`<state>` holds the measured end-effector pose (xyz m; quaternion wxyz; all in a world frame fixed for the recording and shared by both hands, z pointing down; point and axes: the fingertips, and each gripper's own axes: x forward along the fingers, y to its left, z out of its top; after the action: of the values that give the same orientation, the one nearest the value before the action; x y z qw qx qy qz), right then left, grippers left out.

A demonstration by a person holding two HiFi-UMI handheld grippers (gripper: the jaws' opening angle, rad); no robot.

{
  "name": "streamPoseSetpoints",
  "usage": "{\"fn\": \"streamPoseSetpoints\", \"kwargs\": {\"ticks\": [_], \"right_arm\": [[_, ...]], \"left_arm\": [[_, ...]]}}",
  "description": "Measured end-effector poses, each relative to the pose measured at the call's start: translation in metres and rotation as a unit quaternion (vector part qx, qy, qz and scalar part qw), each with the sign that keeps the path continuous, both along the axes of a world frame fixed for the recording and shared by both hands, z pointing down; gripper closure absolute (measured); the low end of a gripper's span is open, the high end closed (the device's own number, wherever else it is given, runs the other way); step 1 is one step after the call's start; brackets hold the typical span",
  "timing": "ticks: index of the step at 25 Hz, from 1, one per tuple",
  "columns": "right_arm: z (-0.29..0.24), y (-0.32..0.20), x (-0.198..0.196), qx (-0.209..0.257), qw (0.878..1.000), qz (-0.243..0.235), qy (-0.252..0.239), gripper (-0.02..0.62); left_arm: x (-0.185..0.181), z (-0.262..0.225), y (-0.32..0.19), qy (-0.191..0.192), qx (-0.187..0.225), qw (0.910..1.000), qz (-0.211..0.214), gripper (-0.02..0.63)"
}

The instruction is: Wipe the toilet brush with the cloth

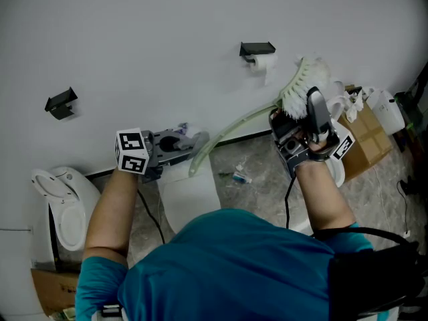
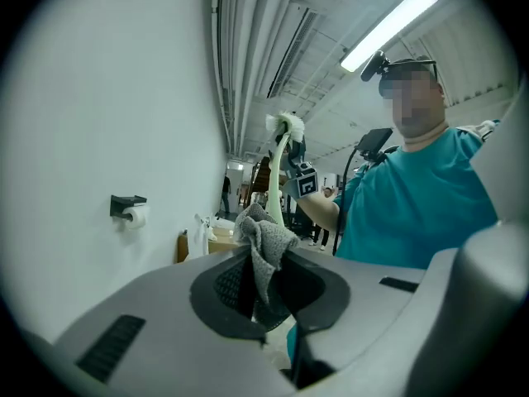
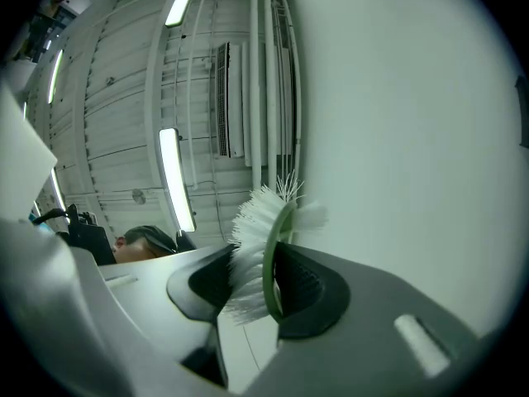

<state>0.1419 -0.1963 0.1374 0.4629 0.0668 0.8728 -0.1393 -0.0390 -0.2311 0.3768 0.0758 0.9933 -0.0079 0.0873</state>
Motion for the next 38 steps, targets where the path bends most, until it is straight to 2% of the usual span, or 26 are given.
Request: {"fn": "streamPoseSetpoints", "kwargs": {"ticks": [13, 18, 22, 26, 28, 31, 35, 38], "right_arm": [[-0.001, -0.004, 0.026, 0.003, 0.999, 0.033, -0.018, 0.465], [0.004, -0.009, 0.030, 0.003, 0.998, 0.066, -0.001, 0.463], [0.013, -0.014, 0.030, 0.004, 0.995, 0.096, 0.029, 0.463], [0.026, -0.022, 0.025, 0.000, 0.989, 0.125, 0.076, 0.463], [0.036, -0.031, 0.020, -0.004, 0.984, 0.143, 0.107, 0.462], [0.061, -0.042, 0.008, -0.008, 0.971, 0.172, 0.168, 0.462], [0.109, -0.053, -0.016, -0.002, 0.936, 0.210, 0.282, 0.460], [0.151, -0.068, -0.040, 0.000, 0.907, 0.217, 0.361, 0.459]], "left_arm": [[-0.016, 0.043, 0.016, 0.011, -0.041, 0.9990, -0.014, 0.566], [-0.040, 0.065, 0.024, 0.043, -0.077, 0.9946, -0.055, 0.568], [-0.064, 0.074, 0.026, 0.089, -0.093, 0.9853, -0.112, 0.568], [-0.089, 0.058, 0.020, 0.141, -0.081, 0.9688, -0.187, 0.566], [-0.104, 0.045, 0.013, 0.165, -0.072, 0.9557, -0.233, 0.566], [-0.132, 0.022, 0.009, 0.206, -0.057, 0.9309, -0.296, 0.568], [-0.161, -0.003, 0.012, 0.254, -0.046, 0.8939, -0.367, 0.567], [-0.173, -0.010, 0.011, 0.262, -0.038, 0.8756, -0.404, 0.567]]}}
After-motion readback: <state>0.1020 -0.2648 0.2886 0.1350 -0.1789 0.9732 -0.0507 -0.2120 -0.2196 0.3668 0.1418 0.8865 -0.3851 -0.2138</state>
